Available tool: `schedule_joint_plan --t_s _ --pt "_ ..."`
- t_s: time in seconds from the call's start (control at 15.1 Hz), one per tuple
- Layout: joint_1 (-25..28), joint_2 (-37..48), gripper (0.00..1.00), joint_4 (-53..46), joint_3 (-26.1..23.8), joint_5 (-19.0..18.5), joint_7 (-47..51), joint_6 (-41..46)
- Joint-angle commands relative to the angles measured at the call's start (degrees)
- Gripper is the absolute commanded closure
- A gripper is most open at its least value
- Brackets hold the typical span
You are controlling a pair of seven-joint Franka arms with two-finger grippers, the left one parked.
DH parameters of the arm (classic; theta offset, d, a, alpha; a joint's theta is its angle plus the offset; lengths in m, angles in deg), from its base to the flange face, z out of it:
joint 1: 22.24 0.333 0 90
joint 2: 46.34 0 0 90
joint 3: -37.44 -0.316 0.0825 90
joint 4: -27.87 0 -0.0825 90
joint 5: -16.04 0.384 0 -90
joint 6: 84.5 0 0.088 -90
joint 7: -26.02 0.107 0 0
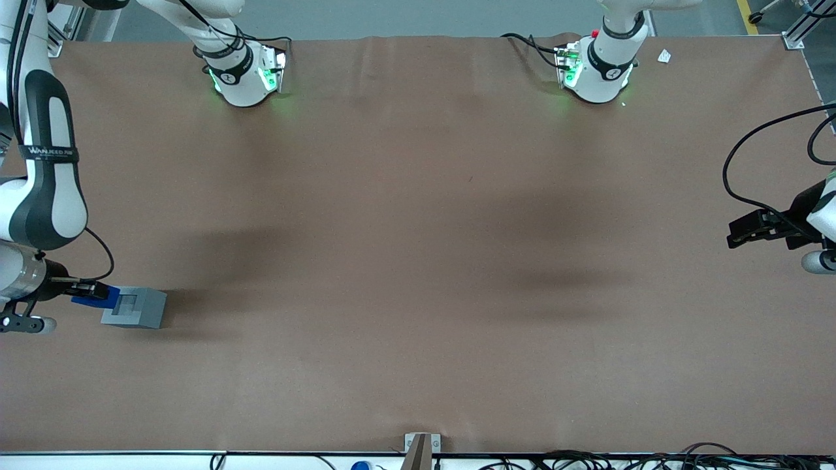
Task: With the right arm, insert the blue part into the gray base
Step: 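Align the blue block above the gray base's opening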
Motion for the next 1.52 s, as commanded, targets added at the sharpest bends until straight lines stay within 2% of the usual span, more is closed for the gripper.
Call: schedule_joint_plan --t_s 0.0,0.66,0.86,1.45 --pt "-0.64 -2.8 0.96 -4.29 -1.16 -0.18 -0.58 1.07" --pt "-1.43 -5.79 0.97 -4.92 -1.34 -0.09 -1.9 0.54" --pt "-2.05 -6.06 0.97 -5.62 -1.34 3.06 -2.42 0.63" --pt "-3.02 -6.24 0.98 -5.27 -1.34 4.21 -7.34 0.28"
